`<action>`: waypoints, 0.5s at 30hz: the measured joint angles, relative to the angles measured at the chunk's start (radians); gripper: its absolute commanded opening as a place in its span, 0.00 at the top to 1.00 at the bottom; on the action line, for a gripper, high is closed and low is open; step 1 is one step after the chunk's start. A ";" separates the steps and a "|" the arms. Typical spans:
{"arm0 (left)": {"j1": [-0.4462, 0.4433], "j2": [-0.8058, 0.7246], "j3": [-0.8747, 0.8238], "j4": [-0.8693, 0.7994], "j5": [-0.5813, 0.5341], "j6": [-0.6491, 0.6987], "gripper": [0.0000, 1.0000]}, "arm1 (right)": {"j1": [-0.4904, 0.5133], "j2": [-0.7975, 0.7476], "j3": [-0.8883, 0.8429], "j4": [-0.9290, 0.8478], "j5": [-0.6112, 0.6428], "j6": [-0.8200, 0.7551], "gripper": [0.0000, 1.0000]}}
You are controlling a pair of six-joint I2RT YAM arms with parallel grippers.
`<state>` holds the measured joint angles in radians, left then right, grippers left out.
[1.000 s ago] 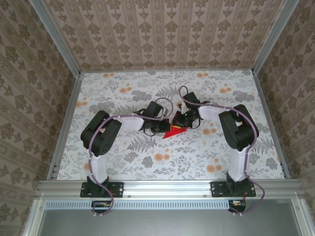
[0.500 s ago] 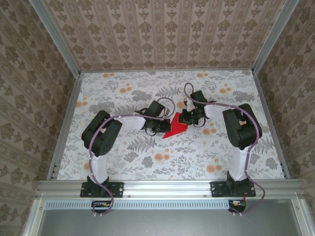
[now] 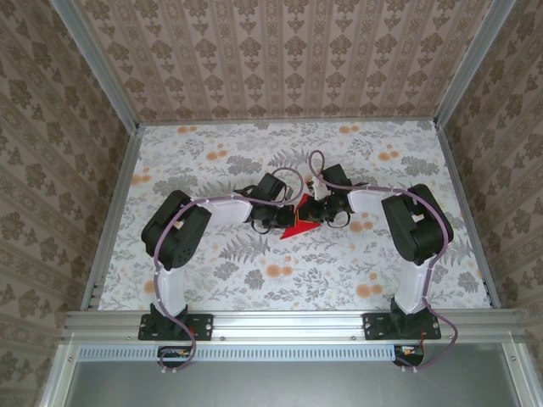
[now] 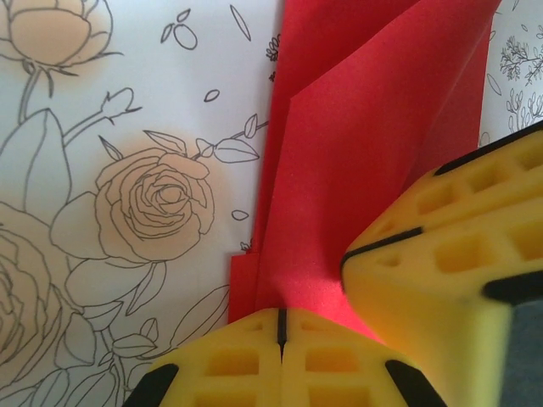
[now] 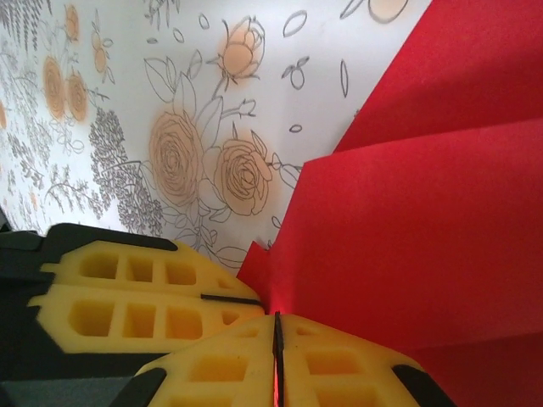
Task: Fold a paper plane with a square sheet of paper (pick it up from the middle)
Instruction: Fourth fold the wing at the center of the table.
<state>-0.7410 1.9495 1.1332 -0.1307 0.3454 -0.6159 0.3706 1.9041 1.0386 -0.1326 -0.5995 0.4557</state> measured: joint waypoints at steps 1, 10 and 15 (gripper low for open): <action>0.000 0.000 0.000 0.000 0.000 0.000 1.00 | 0.002 0.007 0.000 0.000 0.000 0.000 0.90; -0.006 0.001 0.007 -0.014 -0.016 0.020 1.00 | -0.033 0.034 0.024 -0.026 0.018 0.001 0.90; -0.009 0.001 0.007 -0.015 -0.022 0.035 1.00 | -0.111 0.044 0.062 -0.036 0.078 0.004 0.90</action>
<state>-0.7498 1.9503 1.1400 -0.1455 0.3233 -0.5812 0.2592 1.9484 1.1007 -0.1684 -0.5213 0.4599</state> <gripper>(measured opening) 0.044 0.095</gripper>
